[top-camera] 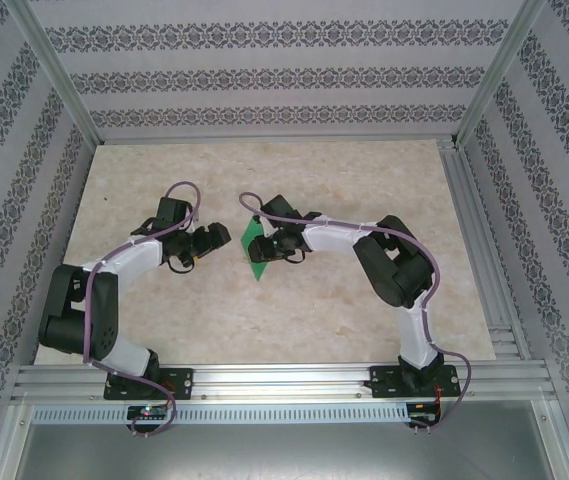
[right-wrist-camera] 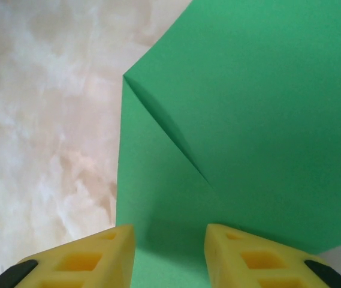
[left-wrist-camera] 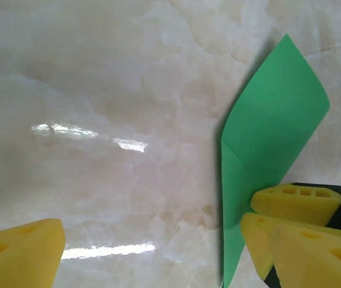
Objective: Fold a paper plane with a square sheet of paper (pick it up from the middle)
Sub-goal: Rotate the paper at the center of the table.
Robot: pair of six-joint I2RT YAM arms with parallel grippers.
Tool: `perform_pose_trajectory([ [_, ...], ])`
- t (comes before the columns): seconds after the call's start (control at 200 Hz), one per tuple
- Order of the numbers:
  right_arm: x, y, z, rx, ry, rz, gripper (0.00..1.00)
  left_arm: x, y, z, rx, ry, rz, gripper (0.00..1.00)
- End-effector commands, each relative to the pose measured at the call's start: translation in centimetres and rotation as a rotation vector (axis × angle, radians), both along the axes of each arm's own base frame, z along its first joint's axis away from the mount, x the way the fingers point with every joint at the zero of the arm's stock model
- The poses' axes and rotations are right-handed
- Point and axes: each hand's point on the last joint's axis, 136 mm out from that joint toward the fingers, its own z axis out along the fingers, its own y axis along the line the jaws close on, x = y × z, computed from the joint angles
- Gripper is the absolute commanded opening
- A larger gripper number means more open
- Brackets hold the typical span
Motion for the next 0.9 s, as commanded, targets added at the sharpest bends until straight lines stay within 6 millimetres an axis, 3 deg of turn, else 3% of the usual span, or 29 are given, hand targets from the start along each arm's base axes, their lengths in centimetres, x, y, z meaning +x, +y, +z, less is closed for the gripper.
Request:
perform_pose_trajectory([
  [0.0,-3.6,-0.9,-0.4,0.038,0.042,0.220,0.38,1.9,-2.0,2.2,-0.042,-0.097,-0.086,0.84],
  [0.17,-6.0,-1.8,0.0,0.037,0.047,0.333,0.37,2.9,-5.7,2.9,-0.097,-0.129,-0.198,0.61],
  [0.315,-4.5,-2.2,1.9,0.036,-0.031,0.255,0.37,4.2,-9.4,2.4,-0.113,-0.129,-0.282,0.42],
  [0.47,-3.3,-1.7,4.9,0.110,-0.050,0.074,0.32,5.9,-12.0,1.2,-0.135,-0.113,-0.308,0.32],
  [0.699,-5.0,-0.8,4.3,0.104,-0.009,-0.071,0.18,7.1,-12.4,-2.2,-0.122,-0.034,-0.256,0.22],
  [0.899,-6.0,-1.1,1.4,0.049,0.067,-0.087,0.15,6.9,-11.1,-3.9,-0.042,0.008,-0.207,0.17],
])
